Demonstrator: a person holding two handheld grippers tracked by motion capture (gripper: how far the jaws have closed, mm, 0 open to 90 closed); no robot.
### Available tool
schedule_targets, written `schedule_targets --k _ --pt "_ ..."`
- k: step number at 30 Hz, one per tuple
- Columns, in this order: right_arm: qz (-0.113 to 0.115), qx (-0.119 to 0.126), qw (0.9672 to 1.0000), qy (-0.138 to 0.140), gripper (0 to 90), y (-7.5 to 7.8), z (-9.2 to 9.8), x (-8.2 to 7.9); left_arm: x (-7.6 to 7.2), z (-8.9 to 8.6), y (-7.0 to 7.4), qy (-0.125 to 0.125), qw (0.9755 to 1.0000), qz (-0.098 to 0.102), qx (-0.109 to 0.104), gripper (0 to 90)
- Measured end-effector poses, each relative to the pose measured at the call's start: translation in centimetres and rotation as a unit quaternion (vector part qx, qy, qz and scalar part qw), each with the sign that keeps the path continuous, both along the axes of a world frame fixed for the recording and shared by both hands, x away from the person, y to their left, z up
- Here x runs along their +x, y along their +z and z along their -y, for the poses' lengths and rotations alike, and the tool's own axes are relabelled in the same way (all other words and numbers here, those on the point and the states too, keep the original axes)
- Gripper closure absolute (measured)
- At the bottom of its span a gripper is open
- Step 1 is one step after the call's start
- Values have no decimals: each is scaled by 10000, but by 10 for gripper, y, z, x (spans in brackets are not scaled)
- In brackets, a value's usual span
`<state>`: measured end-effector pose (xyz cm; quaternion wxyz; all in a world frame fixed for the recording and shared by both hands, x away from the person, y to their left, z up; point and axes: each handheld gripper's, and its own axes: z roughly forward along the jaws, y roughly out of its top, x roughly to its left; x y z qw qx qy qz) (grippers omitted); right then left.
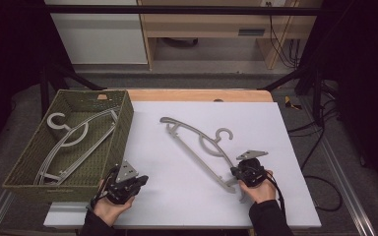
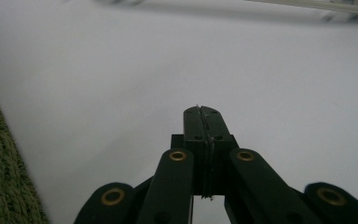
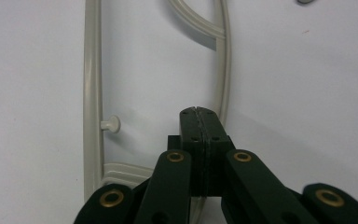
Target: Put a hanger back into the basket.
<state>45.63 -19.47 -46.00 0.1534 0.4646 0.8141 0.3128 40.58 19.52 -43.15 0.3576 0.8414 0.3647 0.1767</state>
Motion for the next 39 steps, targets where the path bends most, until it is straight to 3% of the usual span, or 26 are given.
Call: schedule_targets --k 3,6,8,11,16,22,28,32,34,39 --pt "96 201 9995 204 898 5 -7 -2 0 0 0 -14 10000 -5 9 899" --pt "286 478 9974 461 802 13 -21 -3 1 0 0 10 10000 10 -59 899" --pt "388 447 9966 582 742 17 -33 -1 1 0 0 -2 10000 -4 -54 898" --pt "369 549 9956 661 629 18 -50 4 1 1 0 -20 10000 -22 -48 898" --pt "199 305 9969 702 526 7 -68 15 2 1 -1 -60 10000 -43 -36 896" --pt "-17 113 9976 690 581 -2 -73 20 2 1 -2 -66 10000 -53 -30 895" --pt "-133 -5 9961 876 752 -7 -74 22 2 1 -1 -72 10000 -38 -29 895" --pt "-66 -45 9948 1016 798 -7 -72 22 3 0 -1 -78 10000 -44 -21 896" --pt "-16 -81 9929 1187 807 -7 -72 21 2 0 -1 -82 10000 -41 -23 896" --pt "-57 -90 9824 1862 807 -7 -74 12 1 -1 1 -80 10000 -4 -59 894"
